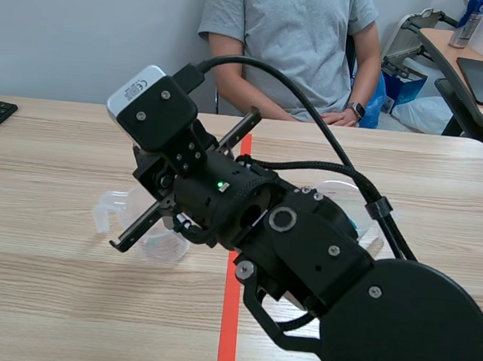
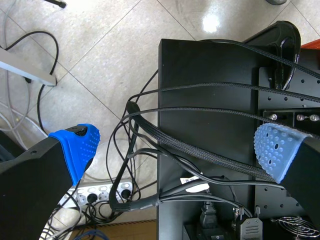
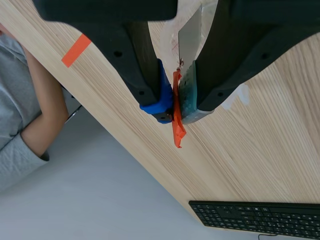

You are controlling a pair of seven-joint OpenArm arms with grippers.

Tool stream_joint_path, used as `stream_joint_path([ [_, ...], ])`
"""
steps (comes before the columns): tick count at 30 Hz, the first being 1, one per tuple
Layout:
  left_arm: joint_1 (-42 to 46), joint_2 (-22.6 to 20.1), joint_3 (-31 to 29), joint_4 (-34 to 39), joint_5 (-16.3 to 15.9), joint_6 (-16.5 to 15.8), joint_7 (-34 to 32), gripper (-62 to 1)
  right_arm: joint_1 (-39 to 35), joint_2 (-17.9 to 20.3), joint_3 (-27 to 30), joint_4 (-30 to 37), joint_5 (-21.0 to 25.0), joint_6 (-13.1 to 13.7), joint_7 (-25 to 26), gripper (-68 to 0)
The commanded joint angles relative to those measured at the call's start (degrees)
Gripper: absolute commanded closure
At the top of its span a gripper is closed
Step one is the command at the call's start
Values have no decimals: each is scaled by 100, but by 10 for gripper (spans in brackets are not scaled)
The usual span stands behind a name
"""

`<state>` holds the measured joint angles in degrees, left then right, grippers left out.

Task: Do the redox reaction experiment.
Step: 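Lift the metal plate out of the left beaker, then move the plate over the blue solution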

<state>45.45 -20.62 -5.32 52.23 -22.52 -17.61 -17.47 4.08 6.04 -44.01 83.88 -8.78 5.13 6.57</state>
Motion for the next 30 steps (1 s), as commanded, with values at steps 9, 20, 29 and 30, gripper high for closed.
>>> stream_joint_path([
  [9,105,-4,-37,63,-33,-11,-72,-623,68,-48,286,745,24,785,-273,-13],
  [20,105,-7,-37,63,-33,-11,-72,-623,68,-48,448,1722,428,1440,-1215,-13],
  [29,105,-7,-37,63,-9,-9,-72,-281,66,33,951,2601,1045,1980,-1904,-13],
  [30,105,-4,-37,63,-9,-9,-72,-258,66,72,1021,2699,1139,2041,-2002,-13],
])
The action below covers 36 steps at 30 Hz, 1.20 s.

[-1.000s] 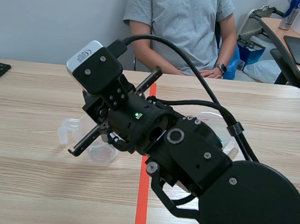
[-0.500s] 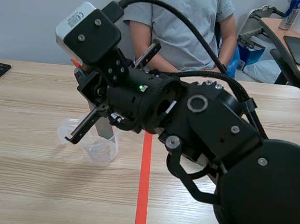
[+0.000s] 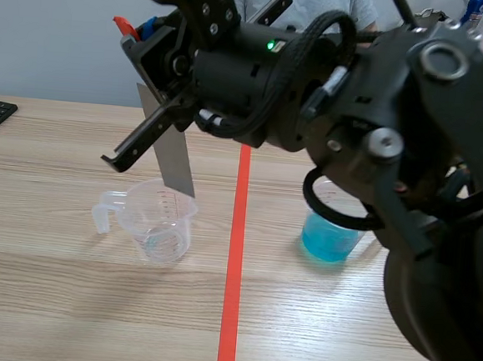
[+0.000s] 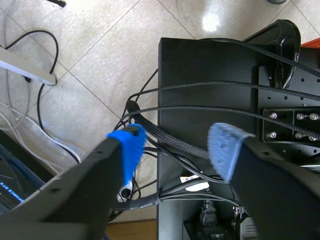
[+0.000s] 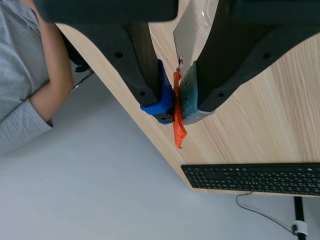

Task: Do the redox reaction experiment.
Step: 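Move the plate over the blue solution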

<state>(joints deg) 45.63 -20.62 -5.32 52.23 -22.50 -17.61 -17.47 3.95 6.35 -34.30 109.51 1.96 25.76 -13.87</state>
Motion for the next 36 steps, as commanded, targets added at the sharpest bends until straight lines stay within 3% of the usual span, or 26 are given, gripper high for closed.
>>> stream_joint_path([
  [1,87,-4,-37,63,-13,-9,-74,-236,79,94,120,232,149,-2,-39,-13],
  [11,85,-4,-37,63,-13,-9,-72,-38,50,761,1121,695,1106,435,-345,-13],
  [18,87,-7,-37,63,-15,-4,-72,-38,46,1436,1947,697,1838,691,-387,-13],
  [26,85,-4,-37,63,-15,-7,-72,-38,-267,2302,2922,697,2546,732,-267,-13],
  [32,35,-9,-37,66,-15,-2,-55,-38,-527,2793,3423,695,2839,763,-127,-13],
  [36,74,-66,-48,68,-15,11,-76,-40,-555,2918,3497,684,2872,837,-120,-13],
])
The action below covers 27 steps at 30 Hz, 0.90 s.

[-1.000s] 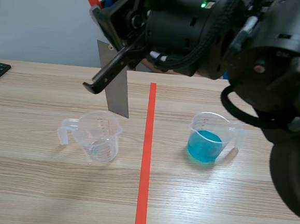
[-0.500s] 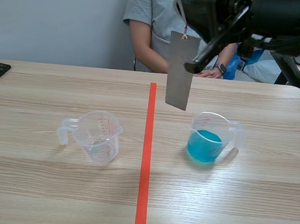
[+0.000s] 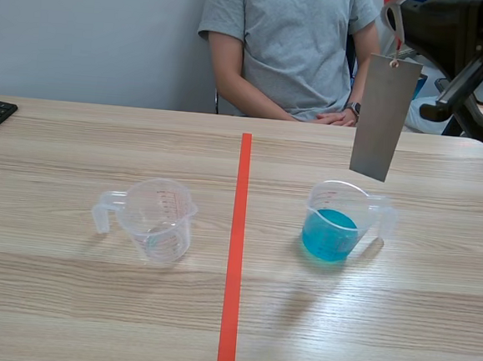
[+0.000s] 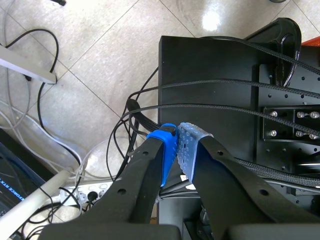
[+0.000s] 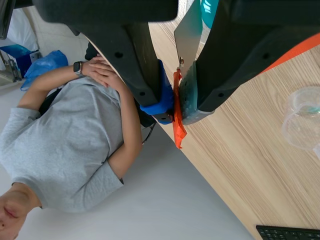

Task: Do the redox reaction experiment.
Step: 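Move the plate over the blue solution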

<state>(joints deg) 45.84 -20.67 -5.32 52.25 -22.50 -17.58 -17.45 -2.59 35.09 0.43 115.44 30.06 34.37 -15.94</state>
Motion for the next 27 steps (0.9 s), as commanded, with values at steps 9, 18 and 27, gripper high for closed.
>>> stream_joint_path([
  [9,887,-313,-273,935,-46,-13,-629,-40,98,94,20,-256,61,2,433,-13],
  [18,1698,-673,-778,2535,151,-15,-1130,-41,101,304,-48,-376,59,24,715,-13],
  [27,1292,-1410,-787,4179,411,-22,-492,-41,98,299,-48,-376,39,22,710,-13],
])
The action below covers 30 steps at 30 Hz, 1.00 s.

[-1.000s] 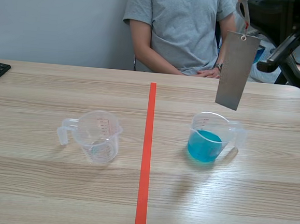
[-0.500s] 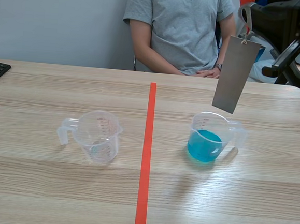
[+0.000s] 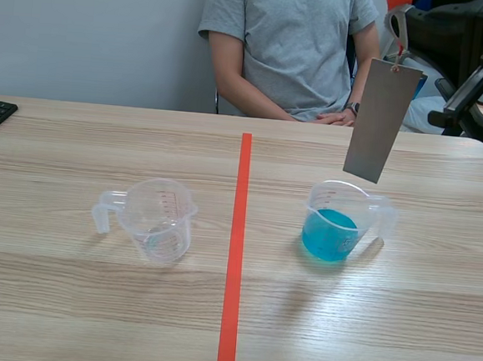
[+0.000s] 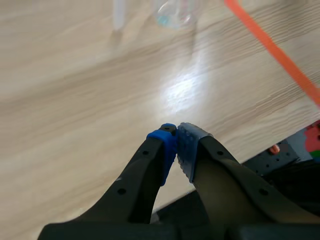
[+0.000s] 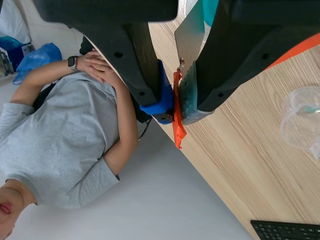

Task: Do the redox reaction experiment.
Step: 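Move the plate over the blue solution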

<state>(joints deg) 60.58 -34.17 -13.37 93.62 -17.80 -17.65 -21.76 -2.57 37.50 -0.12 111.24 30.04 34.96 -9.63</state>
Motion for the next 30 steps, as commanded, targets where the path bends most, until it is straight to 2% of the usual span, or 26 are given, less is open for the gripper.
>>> stream_joint_path([
  [1,-348,-157,24,186,-61,-52,74,-41,96,59,7,44,42,-37,79,-13],
  [6,-1298,-651,431,553,-105,-210,570,-41,96,59,7,44,42,-37,66,-13],
  [9,-2122,-846,1032,566,-103,-232,988,-41,96,59,7,44,39,-37,55,-13],
  [13,-3206,-885,1945,566,-101,-223,1392,-40,96,57,7,44,37,-37,37,-13],
  [15,-3738,-861,2409,566,-101,-212,1510,-40,96,57,7,44,37,-37,33,-13],
  [20,-4977,-643,3475,413,-96,68,2074,-40,96,57,7,44,-2,-39,7,-13],
  [26,-6203,-229,4524,-256,-98,249,2164,-40,96,57,7,44,0,-39,-11,-13],
  [30,-6968,83,5195,-815,-101,494,2157,-40,96,57,7,44,0,-39,-13,-13],
])
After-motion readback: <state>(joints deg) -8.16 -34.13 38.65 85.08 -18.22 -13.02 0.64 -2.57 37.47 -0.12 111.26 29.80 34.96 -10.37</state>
